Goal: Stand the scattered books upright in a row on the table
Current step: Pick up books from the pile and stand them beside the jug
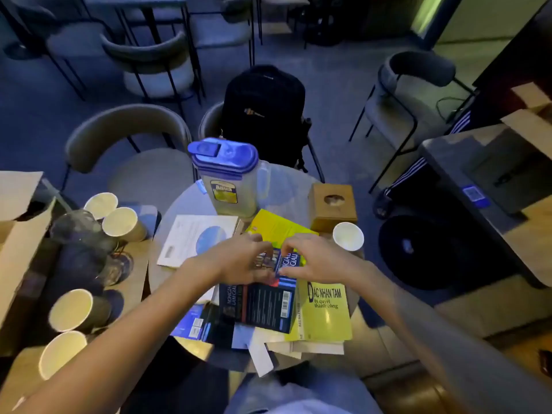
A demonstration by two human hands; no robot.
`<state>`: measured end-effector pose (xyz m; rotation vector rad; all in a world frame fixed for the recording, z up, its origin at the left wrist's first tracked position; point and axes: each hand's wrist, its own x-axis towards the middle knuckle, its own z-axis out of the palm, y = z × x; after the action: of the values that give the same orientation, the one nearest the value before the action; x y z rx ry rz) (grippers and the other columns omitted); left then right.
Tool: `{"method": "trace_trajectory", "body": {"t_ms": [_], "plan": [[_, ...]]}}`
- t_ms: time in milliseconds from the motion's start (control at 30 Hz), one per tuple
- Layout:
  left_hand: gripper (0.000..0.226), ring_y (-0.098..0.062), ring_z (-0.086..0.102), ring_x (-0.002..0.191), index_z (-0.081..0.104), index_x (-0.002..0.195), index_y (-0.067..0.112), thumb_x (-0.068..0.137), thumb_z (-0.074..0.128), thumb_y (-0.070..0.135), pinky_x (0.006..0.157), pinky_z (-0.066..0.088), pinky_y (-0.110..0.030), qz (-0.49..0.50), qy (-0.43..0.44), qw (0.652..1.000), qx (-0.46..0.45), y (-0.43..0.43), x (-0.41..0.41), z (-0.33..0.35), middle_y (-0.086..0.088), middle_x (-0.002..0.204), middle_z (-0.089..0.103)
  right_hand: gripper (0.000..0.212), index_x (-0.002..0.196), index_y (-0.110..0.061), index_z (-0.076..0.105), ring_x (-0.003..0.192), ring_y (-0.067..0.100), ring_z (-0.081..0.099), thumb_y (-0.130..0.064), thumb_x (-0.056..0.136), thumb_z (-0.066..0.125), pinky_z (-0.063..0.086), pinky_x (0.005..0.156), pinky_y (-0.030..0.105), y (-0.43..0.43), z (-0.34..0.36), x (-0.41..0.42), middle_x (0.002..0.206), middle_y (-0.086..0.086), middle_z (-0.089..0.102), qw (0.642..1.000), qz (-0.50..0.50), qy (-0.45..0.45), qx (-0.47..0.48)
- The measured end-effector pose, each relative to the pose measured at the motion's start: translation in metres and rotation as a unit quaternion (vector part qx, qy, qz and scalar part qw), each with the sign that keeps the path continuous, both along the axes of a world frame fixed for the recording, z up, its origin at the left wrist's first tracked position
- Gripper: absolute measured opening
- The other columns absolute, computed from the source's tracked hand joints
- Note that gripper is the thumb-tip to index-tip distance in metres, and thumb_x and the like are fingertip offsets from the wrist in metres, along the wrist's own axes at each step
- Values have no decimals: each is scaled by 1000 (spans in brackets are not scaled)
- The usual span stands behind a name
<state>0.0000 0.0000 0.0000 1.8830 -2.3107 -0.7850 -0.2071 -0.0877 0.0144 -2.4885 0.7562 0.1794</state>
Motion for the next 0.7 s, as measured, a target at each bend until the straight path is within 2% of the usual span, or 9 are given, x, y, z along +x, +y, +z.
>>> {"method": "trace_trajectory", "body": {"t_ms": [133,233,333,433,567,700], "plan": [[69,-28,51,119,43,138,23,82,67,54,95,46,-40,-34,-99,994,33,19,-9,-24,-6,131,51,48,114,-29,54,110,18,55,-62,82,67,51,86,42,22,-22,-2,118,-5,61,995,39,90,-25],[66,-24,49,123,44,139,23,83,69,48,95,44,-38,-20,-116,992,34,24,-12,-30,-3,132,50,46,116,-26,54,111,19,55,-55,83,69,51,85,40,30,-32,0,120,-4,60,995,41,83,-46],[58,-22,53,121,50,136,26,85,69,44,91,46,-38,-13,-113,993,29,28,-14,-31,0,129,54,37,110,-26,56,105,19,61,-50,86,70,51,79,38,32,-36,1,114,-5,66,995,34,72,-56],[50,-24,59,116,55,133,30,86,68,40,84,49,-38,-7,-98,995,24,29,-11,-29,3,130,59,33,108,-27,61,100,20,65,-50,87,69,53,78,38,32,-35,0,111,-4,71,997,27,50,-45],[32,-22,62,101,60,117,25,89,65,40,74,47,-35,6,-56,998,11,29,3,-18,2,111,65,30,110,-28,67,99,14,66,-47,88,70,54,80,38,28,-19,0,109,-7,73,1000,-3,-25,-12],[22,-14,66,89,64,110,27,89,67,34,76,55,-38,66,95,993,9,30,21,0,5,100,71,27,108,-23,70,89,7,65,-39,86,74,56,76,34,15,4,4,99,-9,73,981,-61,-151,105]]}}
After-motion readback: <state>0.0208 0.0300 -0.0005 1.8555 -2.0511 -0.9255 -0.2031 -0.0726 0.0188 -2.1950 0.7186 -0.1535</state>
